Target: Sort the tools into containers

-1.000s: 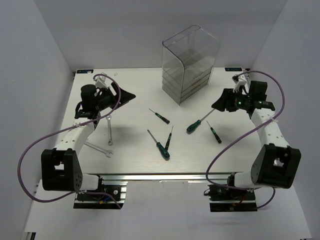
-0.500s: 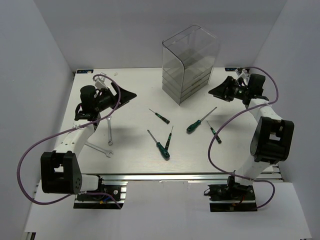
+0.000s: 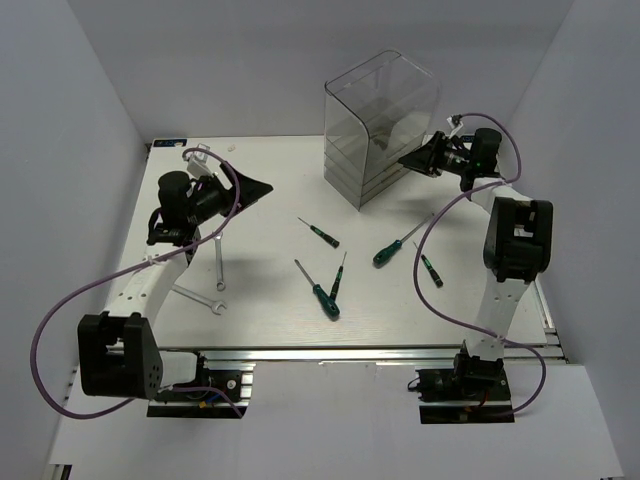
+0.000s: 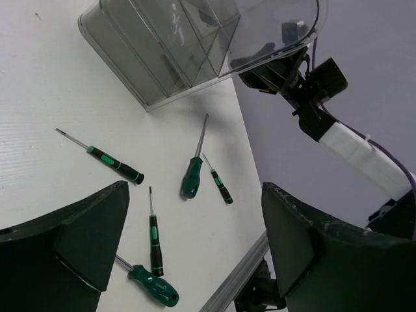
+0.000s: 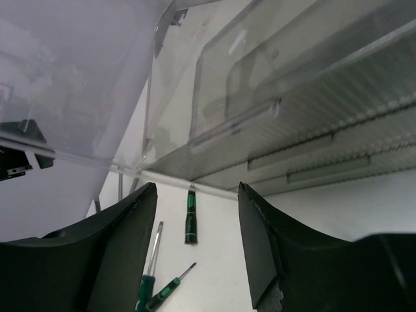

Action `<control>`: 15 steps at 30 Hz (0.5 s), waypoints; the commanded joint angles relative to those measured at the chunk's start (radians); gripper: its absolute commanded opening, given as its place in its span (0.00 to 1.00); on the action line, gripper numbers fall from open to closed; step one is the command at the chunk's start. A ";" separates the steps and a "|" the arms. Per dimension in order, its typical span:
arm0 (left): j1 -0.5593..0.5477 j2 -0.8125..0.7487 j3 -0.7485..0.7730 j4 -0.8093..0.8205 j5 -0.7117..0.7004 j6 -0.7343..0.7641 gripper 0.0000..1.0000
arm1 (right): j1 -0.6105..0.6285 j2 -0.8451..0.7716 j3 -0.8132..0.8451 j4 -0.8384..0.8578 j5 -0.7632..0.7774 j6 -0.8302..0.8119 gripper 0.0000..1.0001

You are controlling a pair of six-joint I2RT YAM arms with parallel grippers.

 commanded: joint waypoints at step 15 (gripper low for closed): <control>-0.064 -0.052 0.026 -0.059 -0.080 0.003 0.92 | 0.028 0.139 0.164 0.212 -0.016 0.128 0.54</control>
